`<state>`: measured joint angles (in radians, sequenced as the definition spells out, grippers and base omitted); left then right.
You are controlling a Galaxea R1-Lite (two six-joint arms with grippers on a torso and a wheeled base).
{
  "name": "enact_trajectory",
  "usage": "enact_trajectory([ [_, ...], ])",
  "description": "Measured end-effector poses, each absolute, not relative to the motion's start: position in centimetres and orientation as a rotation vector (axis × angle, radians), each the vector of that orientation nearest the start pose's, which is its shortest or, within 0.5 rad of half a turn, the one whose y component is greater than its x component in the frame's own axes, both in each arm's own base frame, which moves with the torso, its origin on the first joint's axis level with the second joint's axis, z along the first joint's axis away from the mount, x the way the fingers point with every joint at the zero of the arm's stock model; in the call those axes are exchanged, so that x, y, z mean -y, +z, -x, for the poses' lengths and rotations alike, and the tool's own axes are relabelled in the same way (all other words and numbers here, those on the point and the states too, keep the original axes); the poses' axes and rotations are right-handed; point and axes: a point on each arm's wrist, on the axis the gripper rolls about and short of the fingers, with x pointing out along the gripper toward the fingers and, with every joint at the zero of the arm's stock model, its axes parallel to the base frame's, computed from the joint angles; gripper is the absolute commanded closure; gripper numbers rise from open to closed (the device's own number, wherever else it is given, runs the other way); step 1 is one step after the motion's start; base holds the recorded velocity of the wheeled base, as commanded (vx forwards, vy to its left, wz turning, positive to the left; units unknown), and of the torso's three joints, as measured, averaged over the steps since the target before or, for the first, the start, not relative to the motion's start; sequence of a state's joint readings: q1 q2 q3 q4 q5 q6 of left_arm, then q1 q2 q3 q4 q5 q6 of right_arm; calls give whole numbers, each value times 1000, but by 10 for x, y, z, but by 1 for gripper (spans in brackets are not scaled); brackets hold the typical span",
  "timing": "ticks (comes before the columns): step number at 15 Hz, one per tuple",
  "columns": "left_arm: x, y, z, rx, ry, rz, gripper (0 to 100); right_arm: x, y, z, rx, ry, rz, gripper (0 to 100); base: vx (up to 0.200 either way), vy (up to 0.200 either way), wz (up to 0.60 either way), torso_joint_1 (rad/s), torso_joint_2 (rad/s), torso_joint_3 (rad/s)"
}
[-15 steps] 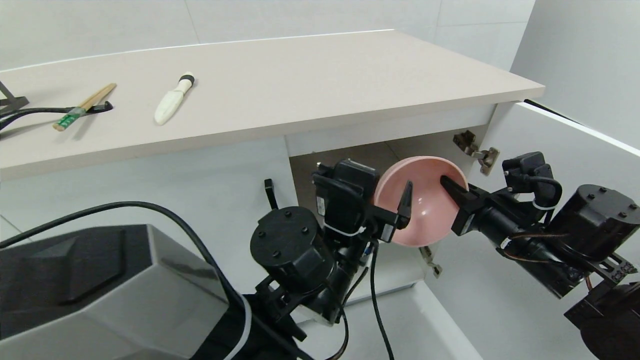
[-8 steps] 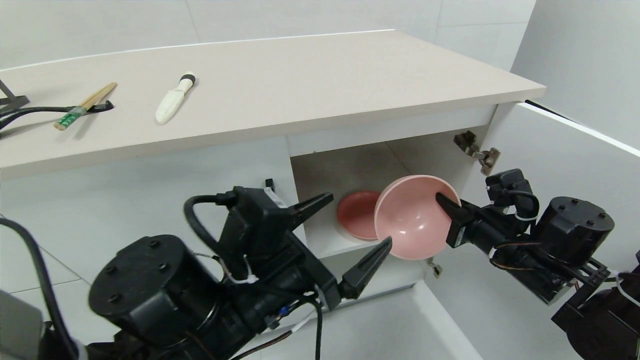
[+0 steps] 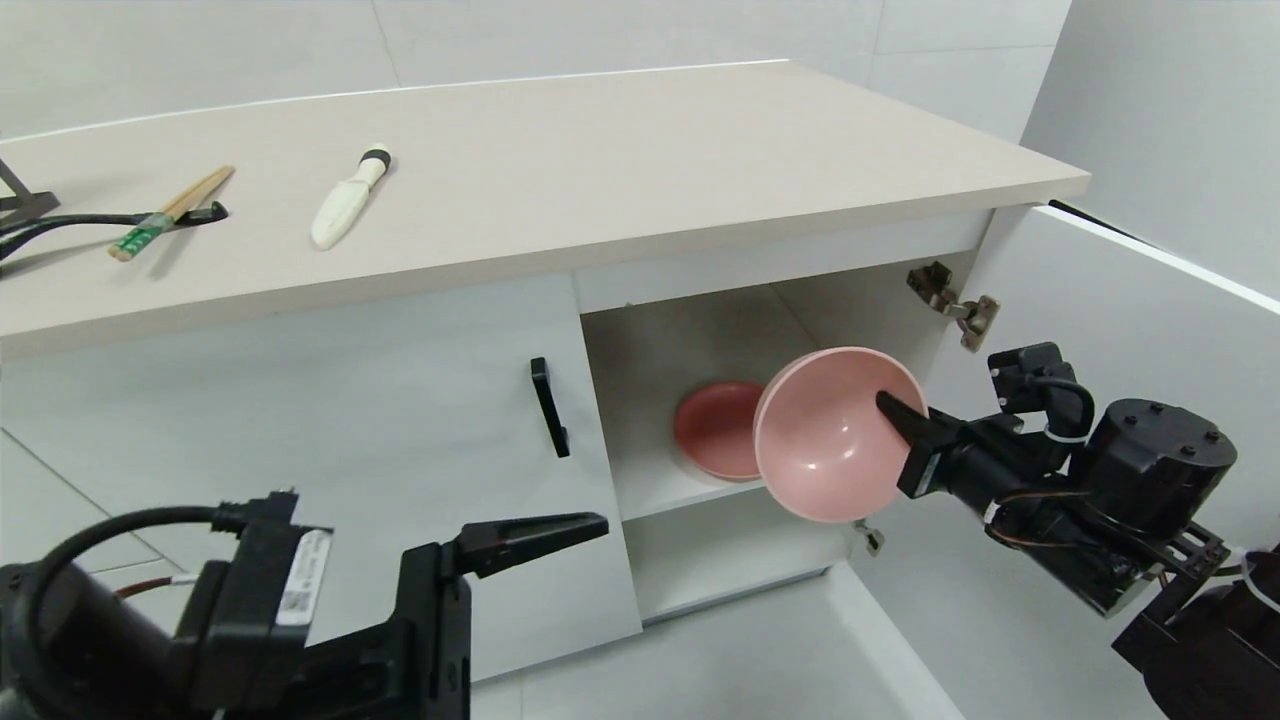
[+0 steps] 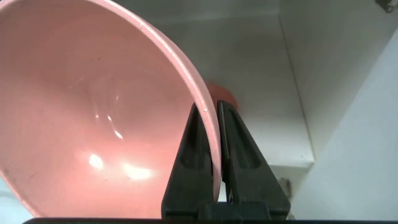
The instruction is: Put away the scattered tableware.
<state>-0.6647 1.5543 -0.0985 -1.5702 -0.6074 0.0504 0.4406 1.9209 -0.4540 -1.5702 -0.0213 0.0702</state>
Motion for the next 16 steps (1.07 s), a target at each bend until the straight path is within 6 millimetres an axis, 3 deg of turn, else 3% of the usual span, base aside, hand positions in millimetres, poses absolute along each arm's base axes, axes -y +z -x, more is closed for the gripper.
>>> enact_trajectory([
  [2, 113, 143, -125, 155, -1230, -66, 0, -129, 126, -276, 90, 425, -125, 100, 0, 0, 0, 0, 0, 0],
  [8, 76, 170, -94, 324, -949, -74, 0, -137, 115, -291, 46, 433, -241, 100, 0, 0, 0, 0, 0, 0],
  [11, 52, 153, -78, 151, -793, -177, 0, -145, 111, -303, 58, 442, -243, 100, 0, 0, 0, 0, 0, 0],
  [14, 26, 146, -49, 133, -636, -193, 0, -153, 106, -310, 59, 455, -241, 100, 0, 0, 0, 0, 0, 0],
  [16, 13, 141, -30, 134, -428, -197, 0, -155, 101, -312, 47, 455, -237, 100, 0, 0, 0, 0, 0, 0],
])
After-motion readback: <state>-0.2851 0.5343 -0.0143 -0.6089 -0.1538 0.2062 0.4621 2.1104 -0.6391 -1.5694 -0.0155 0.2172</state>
